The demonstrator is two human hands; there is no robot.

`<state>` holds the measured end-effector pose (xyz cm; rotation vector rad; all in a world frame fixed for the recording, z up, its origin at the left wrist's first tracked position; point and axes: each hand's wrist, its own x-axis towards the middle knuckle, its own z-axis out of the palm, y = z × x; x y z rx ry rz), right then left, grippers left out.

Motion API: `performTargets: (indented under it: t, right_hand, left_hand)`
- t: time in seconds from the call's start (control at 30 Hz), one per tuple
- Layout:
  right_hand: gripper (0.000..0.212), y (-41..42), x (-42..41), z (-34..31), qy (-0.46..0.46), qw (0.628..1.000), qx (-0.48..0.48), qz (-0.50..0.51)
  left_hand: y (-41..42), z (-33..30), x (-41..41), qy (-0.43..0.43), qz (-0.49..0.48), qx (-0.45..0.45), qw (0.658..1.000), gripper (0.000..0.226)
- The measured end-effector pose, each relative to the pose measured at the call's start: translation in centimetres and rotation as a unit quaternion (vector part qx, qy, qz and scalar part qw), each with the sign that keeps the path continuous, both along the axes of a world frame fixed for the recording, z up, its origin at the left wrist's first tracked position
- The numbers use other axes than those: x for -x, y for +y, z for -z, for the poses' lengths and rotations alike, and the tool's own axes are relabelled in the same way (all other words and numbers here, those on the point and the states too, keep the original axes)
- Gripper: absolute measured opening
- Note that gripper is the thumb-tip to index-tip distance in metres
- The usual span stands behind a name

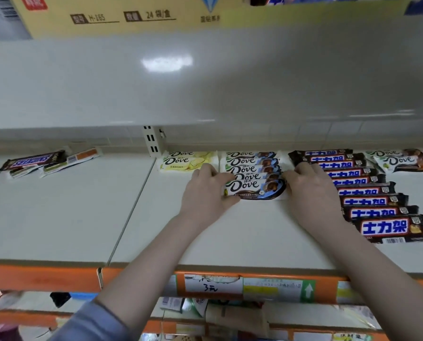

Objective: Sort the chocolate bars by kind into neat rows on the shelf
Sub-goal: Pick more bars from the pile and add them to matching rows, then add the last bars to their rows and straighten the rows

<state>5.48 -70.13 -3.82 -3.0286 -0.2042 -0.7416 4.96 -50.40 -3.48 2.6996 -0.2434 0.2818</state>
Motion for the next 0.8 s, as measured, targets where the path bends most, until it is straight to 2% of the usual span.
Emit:
performTargets:
  t: [0.2,0.4,0.53,0.67,0.8]
  right_hand:
    - [0.014,1.8,2.6,-0.1,-0.004,0.998,-0.048,-0.035]
    - [0.027,7.5,5.3,0.4,0.078,0.991,-0.049,-0.098]
    - [0.032,13.4,6.6,0.0,0.121,0.984,-0.034,-0.125]
    - [0.031,21.0,7.8,-0.3,0.092,0.983,-0.046,-0.15]
    - [0.049,30.5,8.9,-0.5,0.102,0.978,-0.049,-0.177]
  left_hand:
    - [0.8,-0.1,2.9,-0.093,-0.101,-0.099,0.986,0.05]
    - [5.9,0.7,7.3,-0.08,-0.2,-0.115,0.97,0.053]
    - [11.6,0.7,9.6,-0.078,-0.244,-0.106,0.961,0.055]
    - [19.5,0.6,11.8,-0.09,-0.269,-0.097,0.954,0.06]
    - [29.2,0.0,14.3,-0.098,-0.299,-0.109,0.943,0.065]
